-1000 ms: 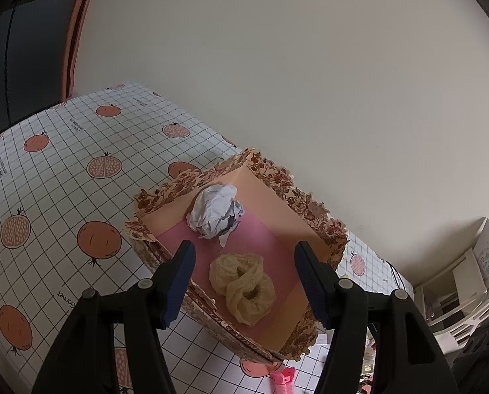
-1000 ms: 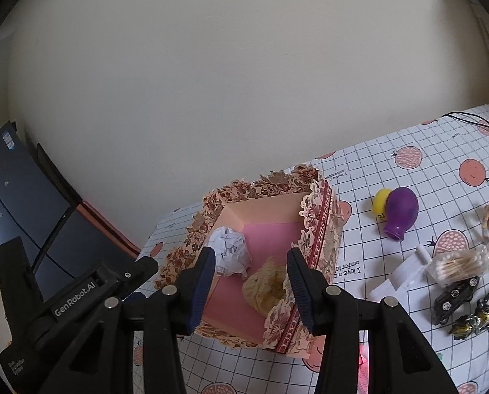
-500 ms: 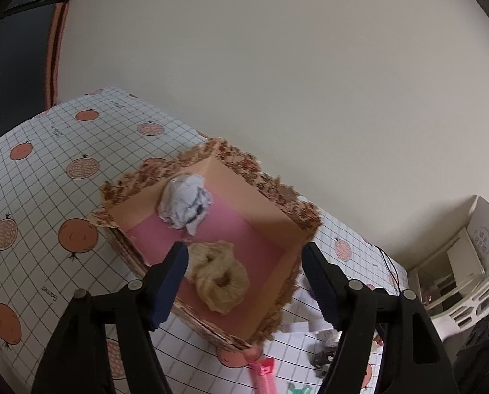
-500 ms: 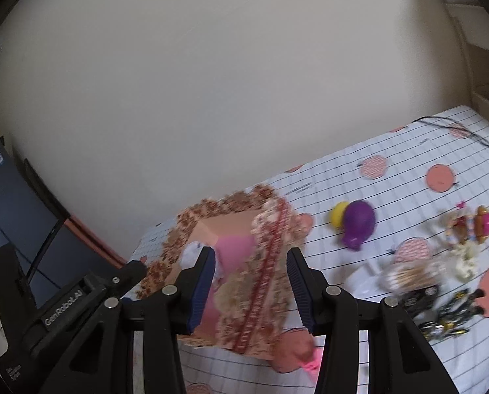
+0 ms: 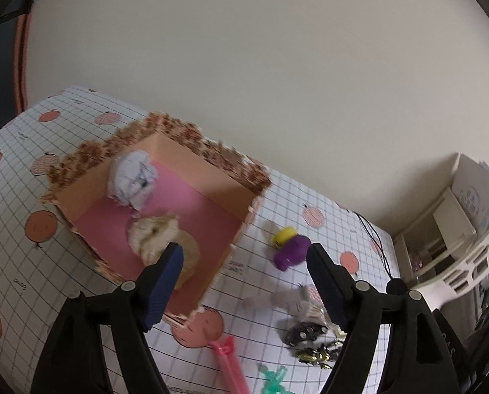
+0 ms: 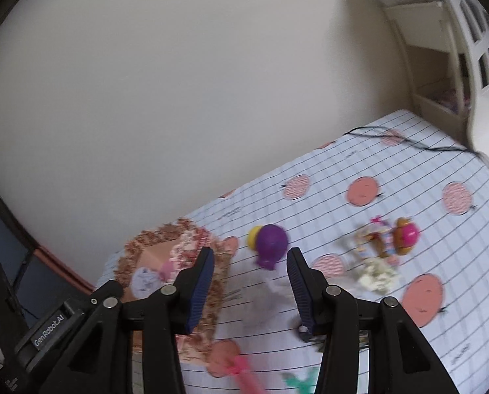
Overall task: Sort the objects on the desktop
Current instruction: 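Move both tools back to the remaining items on the table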
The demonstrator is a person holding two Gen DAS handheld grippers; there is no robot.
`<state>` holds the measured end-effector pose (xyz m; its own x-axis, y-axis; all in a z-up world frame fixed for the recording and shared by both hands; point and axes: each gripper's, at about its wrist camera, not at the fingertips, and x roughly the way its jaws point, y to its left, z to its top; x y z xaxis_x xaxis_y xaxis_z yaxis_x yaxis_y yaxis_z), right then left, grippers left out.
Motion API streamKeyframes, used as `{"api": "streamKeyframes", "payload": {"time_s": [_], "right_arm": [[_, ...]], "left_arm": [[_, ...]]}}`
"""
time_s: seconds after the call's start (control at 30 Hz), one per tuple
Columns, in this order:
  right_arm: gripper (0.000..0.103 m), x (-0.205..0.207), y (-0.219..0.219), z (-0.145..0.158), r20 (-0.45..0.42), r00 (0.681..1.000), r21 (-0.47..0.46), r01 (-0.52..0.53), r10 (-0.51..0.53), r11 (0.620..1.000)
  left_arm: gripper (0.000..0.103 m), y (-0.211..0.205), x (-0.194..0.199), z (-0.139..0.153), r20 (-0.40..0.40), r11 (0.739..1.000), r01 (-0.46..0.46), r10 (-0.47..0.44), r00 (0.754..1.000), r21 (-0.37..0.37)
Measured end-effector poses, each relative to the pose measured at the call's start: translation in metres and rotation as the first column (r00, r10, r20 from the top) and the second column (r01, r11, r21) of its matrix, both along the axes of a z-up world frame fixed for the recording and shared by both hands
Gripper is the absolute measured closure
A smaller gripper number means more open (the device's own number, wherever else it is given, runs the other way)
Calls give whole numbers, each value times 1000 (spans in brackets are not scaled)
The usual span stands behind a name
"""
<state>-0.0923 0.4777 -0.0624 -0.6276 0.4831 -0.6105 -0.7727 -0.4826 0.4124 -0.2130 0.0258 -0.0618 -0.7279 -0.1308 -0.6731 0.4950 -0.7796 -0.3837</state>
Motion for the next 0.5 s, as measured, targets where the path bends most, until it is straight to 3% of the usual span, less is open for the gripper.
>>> {"api": "streamKeyframes", "payload": {"time_s": [0.2,0.4,0.5], "right_arm": [[45,18,10,-1,82,995,21,58,-59,998],[43,33,19,-13,140,984,-46,117,-110,992],[43,38,27,-31,200,972,-107,145,-122,984]], "left_arm": [[21,27,-20,-14,56,997,76,-76,996,0],[21,47,-34,-28,104,991,136,-136,985,8],[21,53,-42,-43,180,989,143,-146,973,25]]}}
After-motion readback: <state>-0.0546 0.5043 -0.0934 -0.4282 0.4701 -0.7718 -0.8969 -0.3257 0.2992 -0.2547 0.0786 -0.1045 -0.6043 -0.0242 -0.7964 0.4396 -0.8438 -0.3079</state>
